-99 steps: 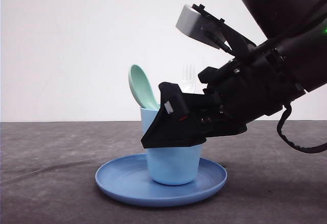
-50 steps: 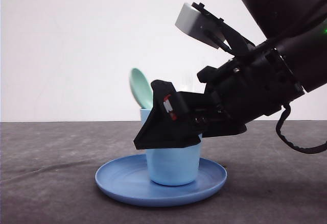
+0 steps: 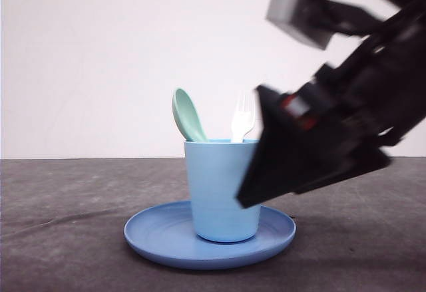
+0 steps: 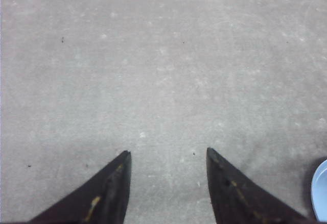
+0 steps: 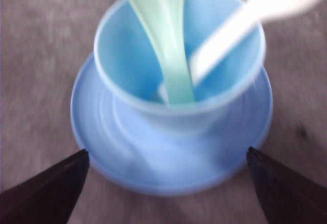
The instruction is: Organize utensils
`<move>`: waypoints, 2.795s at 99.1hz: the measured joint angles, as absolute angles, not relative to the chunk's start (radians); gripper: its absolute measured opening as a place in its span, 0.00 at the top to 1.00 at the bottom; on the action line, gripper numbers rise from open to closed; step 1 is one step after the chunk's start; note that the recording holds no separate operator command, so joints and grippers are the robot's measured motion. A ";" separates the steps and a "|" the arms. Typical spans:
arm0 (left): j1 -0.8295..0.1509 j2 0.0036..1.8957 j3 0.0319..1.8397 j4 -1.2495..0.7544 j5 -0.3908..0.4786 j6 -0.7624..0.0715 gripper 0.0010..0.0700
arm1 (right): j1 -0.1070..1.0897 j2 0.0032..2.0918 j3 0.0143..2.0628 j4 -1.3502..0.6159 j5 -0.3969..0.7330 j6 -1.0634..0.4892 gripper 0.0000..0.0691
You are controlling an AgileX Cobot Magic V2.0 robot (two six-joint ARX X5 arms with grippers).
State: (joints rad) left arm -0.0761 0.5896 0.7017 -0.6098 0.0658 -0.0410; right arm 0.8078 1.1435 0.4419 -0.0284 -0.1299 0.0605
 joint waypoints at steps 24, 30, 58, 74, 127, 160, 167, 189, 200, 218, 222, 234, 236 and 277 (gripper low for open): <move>-0.076 0.590 0.702 -0.610 0.066 -0.041 0.61 | 0.646 0.948 0.501 -0.379 -0.130 0.129 0.10; -0.076 0.590 0.702 -0.610 0.066 -0.041 0.61 | 0.596 0.910 0.523 -0.442 -0.130 0.154 0.10; -0.076 0.590 0.702 -0.610 0.066 -0.041 0.61 | 0.397 0.778 0.714 -0.753 -0.021 0.191 0.10; -0.076 0.590 0.702 -0.610 0.066 -0.041 0.61 | 0.333 0.746 0.834 -0.882 0.054 0.182 0.10; -0.076 0.590 0.702 -0.614 0.066 -0.041 0.61 | 0.287 0.746 0.860 -0.968 0.053 0.180 0.10; -0.076 0.590 0.702 -0.621 0.066 -0.041 0.97 | 0.287 0.746 0.860 -0.955 0.074 0.188 0.94; -0.076 0.590 0.702 -0.620 0.066 -0.041 0.98 | 0.287 0.746 0.860 -0.953 0.082 0.188 0.97; -0.076 0.590 0.702 -0.617 0.066 -0.041 0.98 | 0.287 0.746 0.860 -0.923 0.083 0.188 0.99; -0.076 0.590 0.702 -0.617 0.066 -0.041 0.98 | 0.287 0.746 0.860 -0.915 0.083 0.188 0.99; -0.076 0.590 0.702 -0.617 0.066 -0.041 0.98 | 0.287 0.746 0.860 -0.916 0.083 0.188 0.99; -0.076 0.589 0.702 -0.617 0.063 -0.041 0.98 | 0.287 0.746 0.860 -0.915 0.083 0.189 0.99; -0.063 0.547 0.694 -0.613 0.004 -0.025 0.98 | 0.287 0.746 0.860 -0.916 0.083 0.188 0.99; -0.057 0.532 0.688 -0.608 0.001 -0.025 0.98 | 0.287 0.746 0.860 -0.915 0.083 0.189 0.99; -0.013 0.122 0.220 -0.330 -0.001 -0.023 0.98 | 0.287 0.746 0.860 -0.916 0.083 0.188 0.99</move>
